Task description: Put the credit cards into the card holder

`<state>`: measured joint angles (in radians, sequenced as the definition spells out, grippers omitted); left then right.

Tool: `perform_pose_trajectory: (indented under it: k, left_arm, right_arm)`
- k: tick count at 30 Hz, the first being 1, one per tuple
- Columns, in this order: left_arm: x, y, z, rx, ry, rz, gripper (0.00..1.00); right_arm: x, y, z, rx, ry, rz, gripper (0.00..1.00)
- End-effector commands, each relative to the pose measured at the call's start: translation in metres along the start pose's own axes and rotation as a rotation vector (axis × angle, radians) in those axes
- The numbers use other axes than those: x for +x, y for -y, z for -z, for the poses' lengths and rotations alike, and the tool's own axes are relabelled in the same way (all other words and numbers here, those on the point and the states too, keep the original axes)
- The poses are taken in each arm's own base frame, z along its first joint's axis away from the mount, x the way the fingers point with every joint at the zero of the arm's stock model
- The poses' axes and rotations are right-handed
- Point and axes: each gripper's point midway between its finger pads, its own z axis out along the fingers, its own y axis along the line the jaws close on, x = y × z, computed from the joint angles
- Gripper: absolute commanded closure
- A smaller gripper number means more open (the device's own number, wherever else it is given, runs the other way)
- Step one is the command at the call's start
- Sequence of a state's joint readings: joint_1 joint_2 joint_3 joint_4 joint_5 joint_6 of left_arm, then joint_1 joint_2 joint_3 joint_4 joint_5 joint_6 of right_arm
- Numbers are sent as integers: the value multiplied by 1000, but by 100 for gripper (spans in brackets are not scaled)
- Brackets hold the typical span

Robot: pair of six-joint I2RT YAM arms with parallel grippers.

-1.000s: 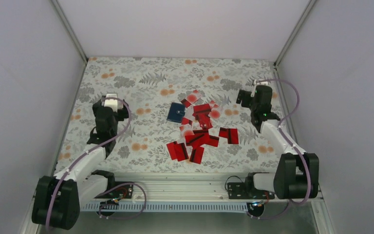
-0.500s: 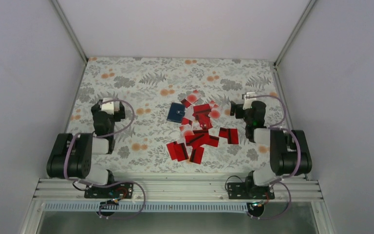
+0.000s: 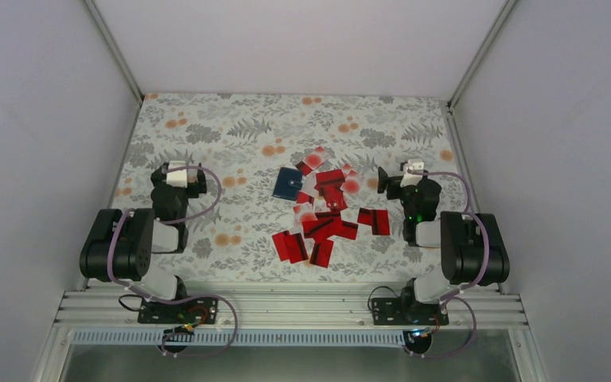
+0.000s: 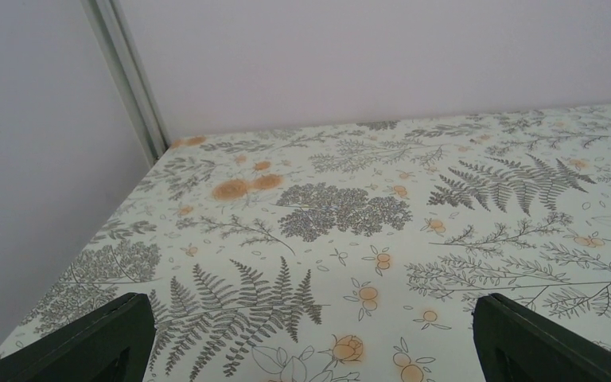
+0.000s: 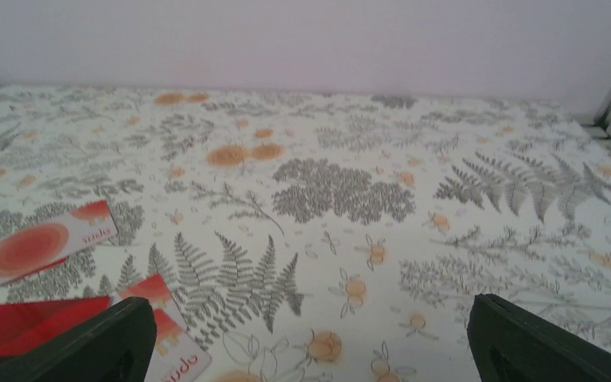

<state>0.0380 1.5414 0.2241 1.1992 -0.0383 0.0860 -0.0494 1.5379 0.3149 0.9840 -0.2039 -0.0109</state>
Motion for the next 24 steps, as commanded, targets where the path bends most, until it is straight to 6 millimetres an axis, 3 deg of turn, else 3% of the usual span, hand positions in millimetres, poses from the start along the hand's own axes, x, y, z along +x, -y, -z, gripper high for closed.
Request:
perform_pose_trajectory:
  k: [1,24]
  left_arm:
    - [-16,5,-3,19,59,-3,0]
    - [-15,9,-4,24,51,-15,0]
  right_arm:
    - [-35,0,3,-4,132,25,1]
    - [-35,0,4,-4,137,25,1]
